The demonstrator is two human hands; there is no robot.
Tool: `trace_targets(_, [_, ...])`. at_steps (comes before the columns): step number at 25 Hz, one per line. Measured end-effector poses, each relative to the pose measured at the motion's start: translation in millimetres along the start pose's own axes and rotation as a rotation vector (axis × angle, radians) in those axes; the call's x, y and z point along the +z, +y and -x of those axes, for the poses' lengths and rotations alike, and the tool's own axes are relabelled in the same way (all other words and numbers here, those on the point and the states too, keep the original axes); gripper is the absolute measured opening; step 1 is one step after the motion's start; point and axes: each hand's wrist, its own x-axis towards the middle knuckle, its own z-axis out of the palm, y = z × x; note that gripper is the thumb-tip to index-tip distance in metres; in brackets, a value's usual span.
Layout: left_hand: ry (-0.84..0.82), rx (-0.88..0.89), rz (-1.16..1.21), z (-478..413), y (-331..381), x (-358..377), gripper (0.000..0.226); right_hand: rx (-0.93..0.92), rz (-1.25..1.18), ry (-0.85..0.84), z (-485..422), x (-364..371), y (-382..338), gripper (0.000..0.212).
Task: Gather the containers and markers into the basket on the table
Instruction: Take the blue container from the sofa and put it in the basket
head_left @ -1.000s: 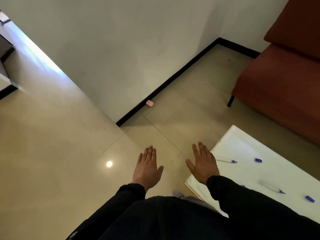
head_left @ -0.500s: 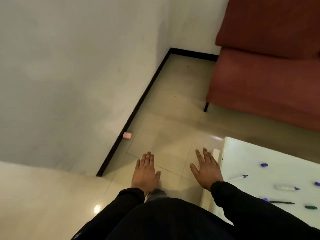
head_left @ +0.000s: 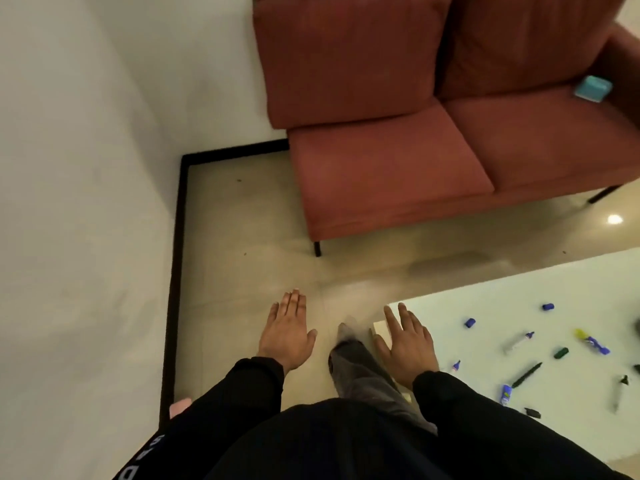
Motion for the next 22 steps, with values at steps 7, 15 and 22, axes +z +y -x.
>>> trace_targets(7, [-0.034, 0.083, -0.025, -175, 21, -85, 0.078, 0.067, -0.055, 0.036, -165, -86, -11, 0.071])
trace_targets(15, [-0.093, 0.207, -0.093, -359, 21, -139, 0.078, 0.184, -0.082, 0.056, -314, -151, -3, 0.073])
trace_targets(22, [-0.131, 0.336, -0.119, -475, 97, -154, 0.077, 0.340, -0.115, 0.092, -367, -207, 79, 0.073])
